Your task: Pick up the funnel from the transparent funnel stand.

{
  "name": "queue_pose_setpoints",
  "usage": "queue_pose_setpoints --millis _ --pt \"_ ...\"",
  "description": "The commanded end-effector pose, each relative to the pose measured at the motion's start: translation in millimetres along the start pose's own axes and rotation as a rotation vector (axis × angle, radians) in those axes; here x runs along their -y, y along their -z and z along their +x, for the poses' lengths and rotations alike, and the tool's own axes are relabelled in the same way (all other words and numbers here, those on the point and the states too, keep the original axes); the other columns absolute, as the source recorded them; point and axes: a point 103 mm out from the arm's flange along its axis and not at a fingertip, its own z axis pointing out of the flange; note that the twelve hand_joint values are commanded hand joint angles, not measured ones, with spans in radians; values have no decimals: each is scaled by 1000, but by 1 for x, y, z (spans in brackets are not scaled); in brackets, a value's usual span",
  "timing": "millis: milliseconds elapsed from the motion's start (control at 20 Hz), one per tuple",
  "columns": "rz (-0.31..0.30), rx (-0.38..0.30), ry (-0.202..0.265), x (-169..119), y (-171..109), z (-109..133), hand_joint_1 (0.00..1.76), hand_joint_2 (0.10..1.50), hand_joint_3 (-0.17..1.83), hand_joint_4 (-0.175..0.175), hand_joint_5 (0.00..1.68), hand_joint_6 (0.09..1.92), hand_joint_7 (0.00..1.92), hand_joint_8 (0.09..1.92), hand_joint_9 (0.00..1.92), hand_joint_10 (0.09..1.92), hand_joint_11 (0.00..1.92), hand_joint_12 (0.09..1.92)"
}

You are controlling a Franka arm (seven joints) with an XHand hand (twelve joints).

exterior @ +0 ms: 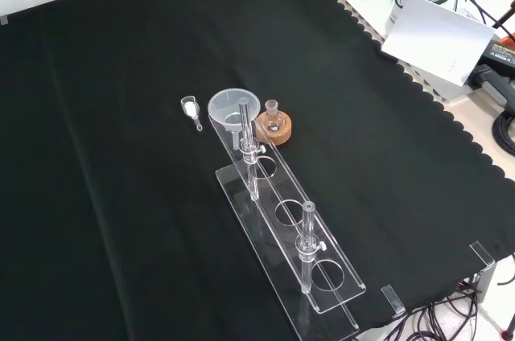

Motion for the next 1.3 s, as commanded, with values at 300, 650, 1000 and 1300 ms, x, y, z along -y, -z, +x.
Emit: queue_pose_setpoints --millis 300,650,1000,1300 --pt "-15 -32 -9 -2 1 -32 1 1185 413 9 227 87 0 456 134 658 137 1345" --pt "11 9 -19 -12 -7 -5 0 1187 414 9 232 87 0 453 136 653 135 1345" --pt "48 5 -27 -38 -25 4 0 1186 413 8 237 87 0 453 137 649 128 1347" --pt "87 35 6 -69 -42 25 0 1185 412 7 242 87 0 452 138 646 124 1349"
